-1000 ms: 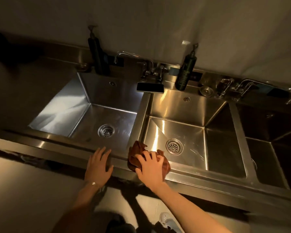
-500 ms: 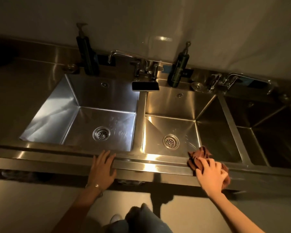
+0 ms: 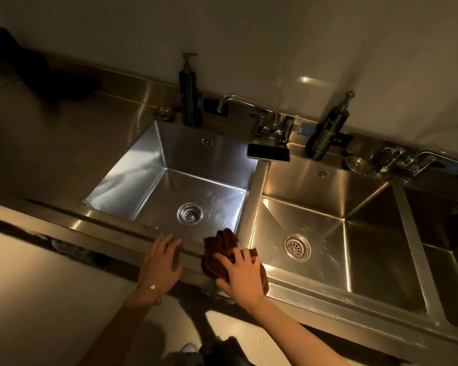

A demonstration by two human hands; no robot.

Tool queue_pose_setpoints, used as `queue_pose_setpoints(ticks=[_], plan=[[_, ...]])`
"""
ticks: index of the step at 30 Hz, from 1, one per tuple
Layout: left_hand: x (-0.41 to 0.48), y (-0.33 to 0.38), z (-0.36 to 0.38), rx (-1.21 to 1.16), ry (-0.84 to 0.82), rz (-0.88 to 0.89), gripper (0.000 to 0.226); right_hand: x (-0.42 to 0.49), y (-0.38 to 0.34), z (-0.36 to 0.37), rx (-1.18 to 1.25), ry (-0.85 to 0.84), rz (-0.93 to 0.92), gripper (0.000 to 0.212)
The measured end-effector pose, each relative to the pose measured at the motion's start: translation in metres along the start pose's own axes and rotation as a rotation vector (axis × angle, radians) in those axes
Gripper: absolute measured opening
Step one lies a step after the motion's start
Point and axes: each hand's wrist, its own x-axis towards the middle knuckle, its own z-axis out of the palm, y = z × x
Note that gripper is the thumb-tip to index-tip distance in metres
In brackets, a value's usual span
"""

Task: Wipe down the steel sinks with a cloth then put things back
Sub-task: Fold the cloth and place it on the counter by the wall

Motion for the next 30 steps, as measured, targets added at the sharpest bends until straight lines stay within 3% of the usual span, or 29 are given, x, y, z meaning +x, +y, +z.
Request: queue_pose_setpoints(ticks=[4,10,15,25,30], plan=[[0.003,-0.001,-0.004,-0.055,0.035,-0.038,0.061,0.0,0.017,0.001,-0.04,-0.022,-0.041,0.06],[-0.001,-0.024,-0.019,-0.131,0.121,-0.057,0.055,0.033,-0.035,0.003,-0.014,-0.072,-0.004,0.059],[-0.006,-0.077,-0.042,-0.247,0.143,-0.103,0.058,0.077,-0.09,0.004,-0.031,-0.094,-0.04,0.06],[0.02,-0.218,-0.126,-0.165,0.151,-0.047,0.047,0.177,-0.238,0.002,0.003,-0.128,-0.058,0.053],[0.047,-0.255,-0.168,-0.218,0.182,-0.037,0.052,0.209,-0.277,-0.023,0.257,-0.069,-0.006,0.054]])
